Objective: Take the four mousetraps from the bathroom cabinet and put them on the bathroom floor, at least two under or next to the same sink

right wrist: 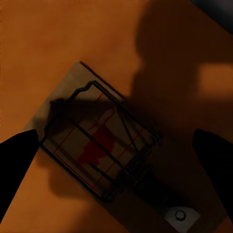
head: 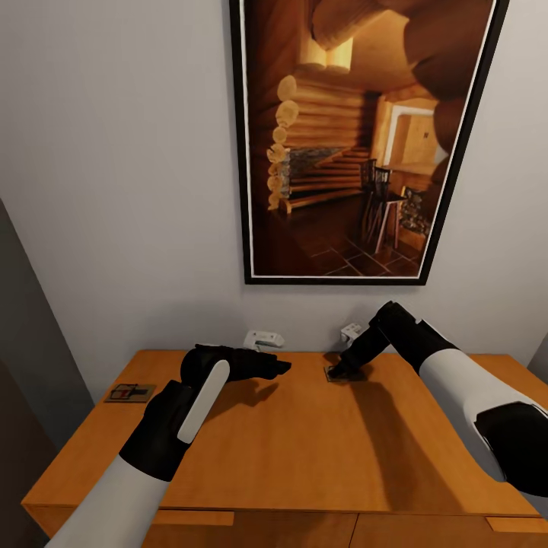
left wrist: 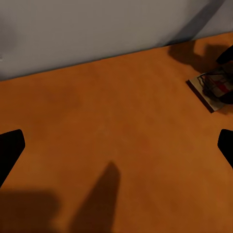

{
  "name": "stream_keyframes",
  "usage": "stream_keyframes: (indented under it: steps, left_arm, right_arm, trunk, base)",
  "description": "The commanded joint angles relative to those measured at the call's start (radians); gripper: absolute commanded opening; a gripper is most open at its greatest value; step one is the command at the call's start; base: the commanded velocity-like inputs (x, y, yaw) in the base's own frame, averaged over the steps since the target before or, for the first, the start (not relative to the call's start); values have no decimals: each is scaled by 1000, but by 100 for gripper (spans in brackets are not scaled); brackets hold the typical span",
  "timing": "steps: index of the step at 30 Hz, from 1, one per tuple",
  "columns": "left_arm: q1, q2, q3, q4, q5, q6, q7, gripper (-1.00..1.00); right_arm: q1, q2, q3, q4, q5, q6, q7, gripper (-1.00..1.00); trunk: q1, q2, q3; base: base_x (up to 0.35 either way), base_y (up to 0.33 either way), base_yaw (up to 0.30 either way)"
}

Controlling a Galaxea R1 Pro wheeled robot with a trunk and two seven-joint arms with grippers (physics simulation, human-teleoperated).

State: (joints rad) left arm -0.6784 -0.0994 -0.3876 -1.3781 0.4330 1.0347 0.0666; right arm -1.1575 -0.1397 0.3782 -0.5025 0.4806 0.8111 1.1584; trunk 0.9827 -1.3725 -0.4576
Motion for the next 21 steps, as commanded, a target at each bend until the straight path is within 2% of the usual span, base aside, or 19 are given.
stream_keyframes:
  steps: [1, 4, 7, 10, 13, 21]
  left_arm:
    - [-1, 0, 0, -1, 7, 4, 7, 100]
    - [-1, 0, 0, -1, 8, 4, 7, 100]
    - [-1, 0, 0, -1, 8, 3, 7, 100]
    - [-1, 0, -1, -1, 7, 2, 7, 100]
    - [-1, -1, -2, -1, 7, 2, 7, 100]
    - [-1, -1, -2, -1, 7, 2, 7, 100]
  right_arm:
    - [1, -1, 4, -2, 7, 6, 8, -100]
    - [1, -3, -3, -10, 7, 5, 9, -100]
    - [1, -9, -37, -18, 7, 8, 13, -100]
    - [1, -15, -101, -31, 9, 12, 17, -100]
    - [1, -18, -134, -55, 11, 17, 17, -100]
    - [1, -20, -158, -107, 12, 66, 18, -100]
  trunk:
    - [0, -1, -2]
    - [0, -1, -2]
    - [0, -1, -2]
    - [0, -1, -2]
    - [0, -1, -2]
    - [0, -1, -2]
  base:
    - [0, 0, 0]
    - [0, 0, 0]
    - [0, 0, 0]
    - [0, 0, 0]
    - [0, 0, 0]
    - [0, 0, 0]
